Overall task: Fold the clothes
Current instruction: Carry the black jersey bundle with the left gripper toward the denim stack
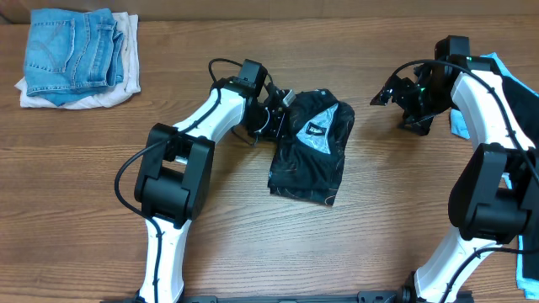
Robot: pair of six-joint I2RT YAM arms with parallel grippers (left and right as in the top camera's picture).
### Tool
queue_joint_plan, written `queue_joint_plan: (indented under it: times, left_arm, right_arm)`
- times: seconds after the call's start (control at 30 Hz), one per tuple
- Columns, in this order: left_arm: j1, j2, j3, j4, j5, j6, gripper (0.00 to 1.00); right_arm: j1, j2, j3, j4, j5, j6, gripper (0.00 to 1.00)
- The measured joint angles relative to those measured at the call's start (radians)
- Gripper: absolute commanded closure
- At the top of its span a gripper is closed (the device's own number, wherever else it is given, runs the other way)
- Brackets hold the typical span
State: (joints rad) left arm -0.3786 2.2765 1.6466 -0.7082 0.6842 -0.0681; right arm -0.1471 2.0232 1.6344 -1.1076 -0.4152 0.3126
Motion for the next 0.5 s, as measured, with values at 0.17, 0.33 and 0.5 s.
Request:
queue_joint_plan:
  times: [0.17,0.33,0.5]
  left_arm:
    - [-0.006,0.000,-0.003,0.124,-0.056,0.000,0.96]
    - [-0.005,0.000,-0.003,0.266,-0.143,0.010,0.96]
    - [0.020,0.000,-0.004,0.356,-0.236,0.051,0.96]
  right_arm:
    - [0.000,0.000,0.000,-0.011,0.000,-0.003,0.06]
    - [0.000,0.000,0.000,-0.029,0.001,-0.003,0.06]
    - [0.000,0.000,0.000,-0.050,0.000,-0.003,0.06]
